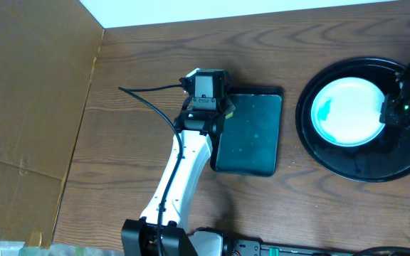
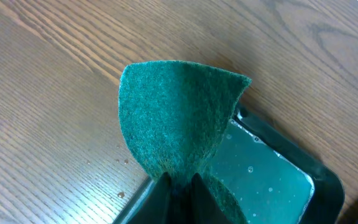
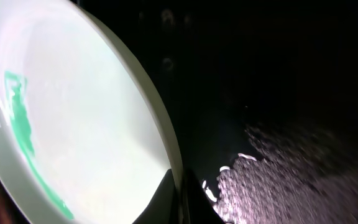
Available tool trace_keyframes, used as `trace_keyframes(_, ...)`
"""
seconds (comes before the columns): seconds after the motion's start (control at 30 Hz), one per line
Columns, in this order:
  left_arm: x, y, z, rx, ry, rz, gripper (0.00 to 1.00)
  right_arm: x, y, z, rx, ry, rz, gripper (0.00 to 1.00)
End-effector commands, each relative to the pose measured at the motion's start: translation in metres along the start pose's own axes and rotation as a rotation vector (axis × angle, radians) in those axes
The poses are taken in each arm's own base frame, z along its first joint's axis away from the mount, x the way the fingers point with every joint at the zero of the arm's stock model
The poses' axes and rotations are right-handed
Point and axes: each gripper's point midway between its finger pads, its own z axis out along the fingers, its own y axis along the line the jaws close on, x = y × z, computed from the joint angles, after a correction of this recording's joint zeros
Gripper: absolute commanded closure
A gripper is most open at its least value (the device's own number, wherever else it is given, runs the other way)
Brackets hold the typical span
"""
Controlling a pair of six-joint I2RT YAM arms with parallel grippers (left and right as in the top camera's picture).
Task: Clean dirty plates on tray and stack at the side
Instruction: 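Pull the last green-smeared plate to the tray center with the right gripper, then swing the left gripper with the sponge over to the last plate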
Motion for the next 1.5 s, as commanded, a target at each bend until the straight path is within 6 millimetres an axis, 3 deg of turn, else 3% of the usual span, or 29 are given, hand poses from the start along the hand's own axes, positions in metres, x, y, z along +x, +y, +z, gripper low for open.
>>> trace_keyframes(0.0, 0.000, 0.001, 0.003, -0.008, 0.001, -0.009, 0.92, -0.006, 0.002, 0.005, -0.052, 0.008, -0.046, 0.99)
trace_keyframes(0.43, 0.022, -0.013, 0.020, 0.048, 0.106, 0.004, 0.93, 0.015, -0.033, 0.055, -0.015, 0.128, 0.050, 0.99)
trace_keyframes(0.53, 0.032, -0.013, 0.032, 0.036, 0.141, 0.012, 0.93, 0.017, -0.034, 0.057, -0.012, 0.133, 0.058, 0.99)
trace_keyframes(0.73, 0.067, -0.039, 0.061, 0.151, 0.298, 0.013, 0.92, 0.016, -0.035, 0.057, -0.005, 0.130, 0.073, 0.99)
trace_keyframes(1.17, 0.123, -0.021, 0.110, 0.057, 0.461, 0.085, 0.93, 0.009, -0.036, 0.057, 0.003, 0.102, 0.094, 0.99)
trace_keyframes(1.3, 0.112, -0.026, 0.103, 0.077, 0.430, 0.081, 0.93, 0.007, -0.048, 0.057, 0.074, 0.081, 0.115, 0.99)
trace_keyframes(1.47, 0.072, -0.040, 0.068, 0.167, 0.305, 0.112, 0.93, 0.007, -0.051, 0.057, 0.092, 0.079, 0.115, 0.99)
